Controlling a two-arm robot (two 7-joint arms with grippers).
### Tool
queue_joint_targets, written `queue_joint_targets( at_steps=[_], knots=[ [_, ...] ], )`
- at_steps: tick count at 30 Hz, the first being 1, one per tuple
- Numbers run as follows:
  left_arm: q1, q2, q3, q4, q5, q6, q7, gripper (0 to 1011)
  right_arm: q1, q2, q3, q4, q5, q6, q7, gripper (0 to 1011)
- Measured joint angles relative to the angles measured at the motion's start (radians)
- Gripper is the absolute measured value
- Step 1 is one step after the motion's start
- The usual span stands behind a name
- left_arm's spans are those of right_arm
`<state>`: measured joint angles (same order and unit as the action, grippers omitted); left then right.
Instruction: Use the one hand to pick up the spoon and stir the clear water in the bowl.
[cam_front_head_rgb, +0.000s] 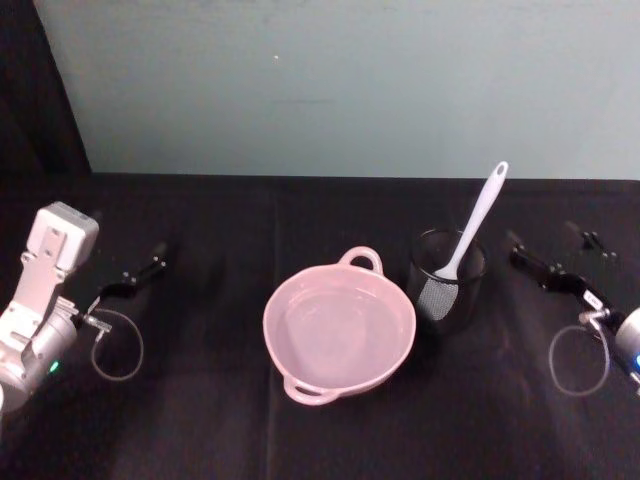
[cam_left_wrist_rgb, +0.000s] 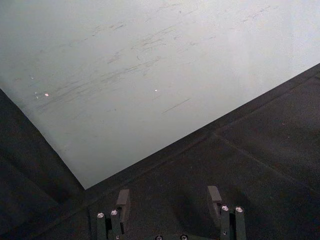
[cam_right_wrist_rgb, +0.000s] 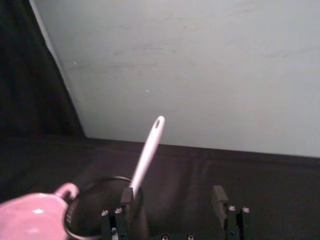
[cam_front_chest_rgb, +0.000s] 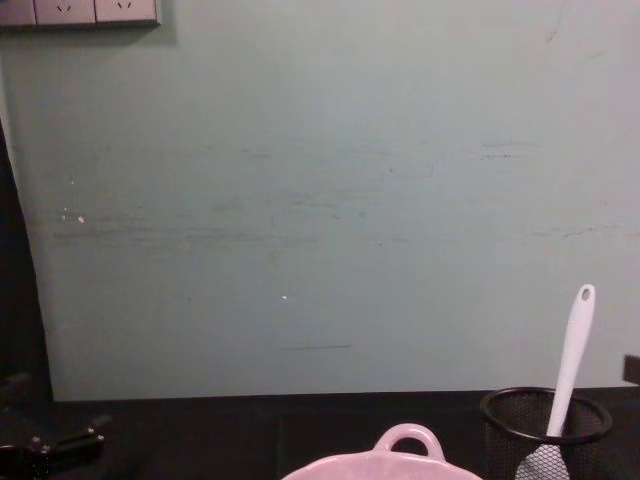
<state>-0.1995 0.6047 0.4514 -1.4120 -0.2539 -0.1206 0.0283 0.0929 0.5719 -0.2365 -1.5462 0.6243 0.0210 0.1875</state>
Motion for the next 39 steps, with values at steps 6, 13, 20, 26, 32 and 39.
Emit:
queue_joint_targets(
  at_steps=[6, 13, 20, 26, 32, 39],
  knots=[
    [0.000, 0.000, 0.000, 0.000, 0.000, 0.000, 0.000, 1005, 0.070, -0.052, 0.023, 0.071, 0.128, 0.088, 0.115, 1003],
    [0.000, 0.000, 0.000, 0.000, 0.000, 0.000, 0.000, 1005, 0.169, -0.095, 0.027, 0.187, 0.291, 0.202, 0.236, 1003],
    [0.000, 0.000, 0.000, 0.000, 0.000, 0.000, 0.000, 1005, 0.254, -0.126, 0.019, 0.299, 0.405, 0.291, 0.308, 1003],
    [0.000, 0.000, 0.000, 0.000, 0.000, 0.000, 0.000, 1005, 0.288, -0.136, 0.007, 0.352, 0.443, 0.307, 0.345, 1003],
    [0.000, 0.000, 0.000, 0.000, 0.000, 0.000, 0.000, 1005, 0.318, -0.140, -0.018, 0.399, 0.451, 0.287, 0.391, 998],
    [0.000, 0.000, 0.000, 0.000, 0.000, 0.000, 0.000, 1005, 0.340, -0.136, -0.049, 0.423, 0.449, 0.257, 0.418, 837]
  ],
)
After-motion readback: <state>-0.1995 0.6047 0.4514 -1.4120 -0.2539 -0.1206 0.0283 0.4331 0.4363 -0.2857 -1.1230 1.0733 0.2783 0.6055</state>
